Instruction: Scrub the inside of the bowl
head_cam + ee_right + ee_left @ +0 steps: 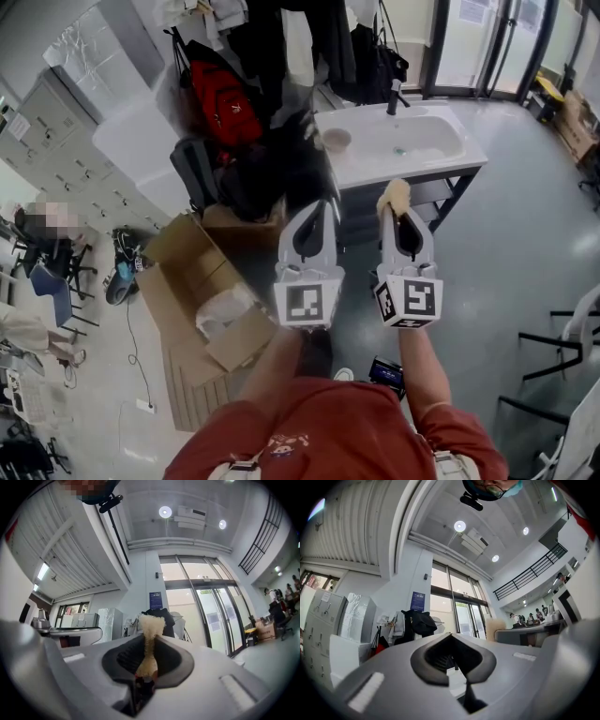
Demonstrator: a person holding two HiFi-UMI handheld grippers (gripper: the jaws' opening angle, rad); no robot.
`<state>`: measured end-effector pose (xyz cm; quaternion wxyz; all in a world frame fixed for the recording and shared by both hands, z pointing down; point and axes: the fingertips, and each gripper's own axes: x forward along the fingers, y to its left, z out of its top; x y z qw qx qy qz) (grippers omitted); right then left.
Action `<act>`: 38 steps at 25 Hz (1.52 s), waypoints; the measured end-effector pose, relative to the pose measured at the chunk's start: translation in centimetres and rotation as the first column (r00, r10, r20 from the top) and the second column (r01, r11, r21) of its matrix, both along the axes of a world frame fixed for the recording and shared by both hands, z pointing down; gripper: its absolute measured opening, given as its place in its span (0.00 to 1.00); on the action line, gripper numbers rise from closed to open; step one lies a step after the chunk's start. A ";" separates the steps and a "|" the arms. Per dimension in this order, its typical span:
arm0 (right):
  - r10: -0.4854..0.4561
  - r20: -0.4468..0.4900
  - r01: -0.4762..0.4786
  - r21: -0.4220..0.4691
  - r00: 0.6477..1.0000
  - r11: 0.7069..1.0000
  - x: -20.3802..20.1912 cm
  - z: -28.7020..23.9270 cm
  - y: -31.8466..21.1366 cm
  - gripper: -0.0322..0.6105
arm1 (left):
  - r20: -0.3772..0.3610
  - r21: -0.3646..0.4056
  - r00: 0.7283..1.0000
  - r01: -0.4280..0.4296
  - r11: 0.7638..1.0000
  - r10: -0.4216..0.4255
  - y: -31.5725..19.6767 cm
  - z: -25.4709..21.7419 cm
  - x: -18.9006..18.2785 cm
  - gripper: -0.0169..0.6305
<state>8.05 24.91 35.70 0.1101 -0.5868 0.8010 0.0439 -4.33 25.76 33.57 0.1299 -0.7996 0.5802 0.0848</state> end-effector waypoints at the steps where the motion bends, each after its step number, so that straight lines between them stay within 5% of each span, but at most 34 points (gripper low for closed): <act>1: -0.004 -0.004 0.004 0.001 1.000 1.000 -0.5 0.0 -0.8 0.13 | -0.008 -0.004 1.000 0.003 1.000 -0.003 -0.8 0.0 -0.5 0.04; 23: 0.000 -0.096 0.005 0.046 0.995 0.999 -9.8 -2.6 -19.0 0.12 | -0.066 -0.010 0.997 -0.030 1.000 0.029 -19.6 -1.2 -8.8 0.04; 38: 0.029 -0.055 -0.027 0.040 0.998 0.999 -6.8 -2.1 -29.7 0.12 | -0.028 -0.013 0.997 -0.072 0.997 0.071 -31.0 -1.1 -6.0 0.04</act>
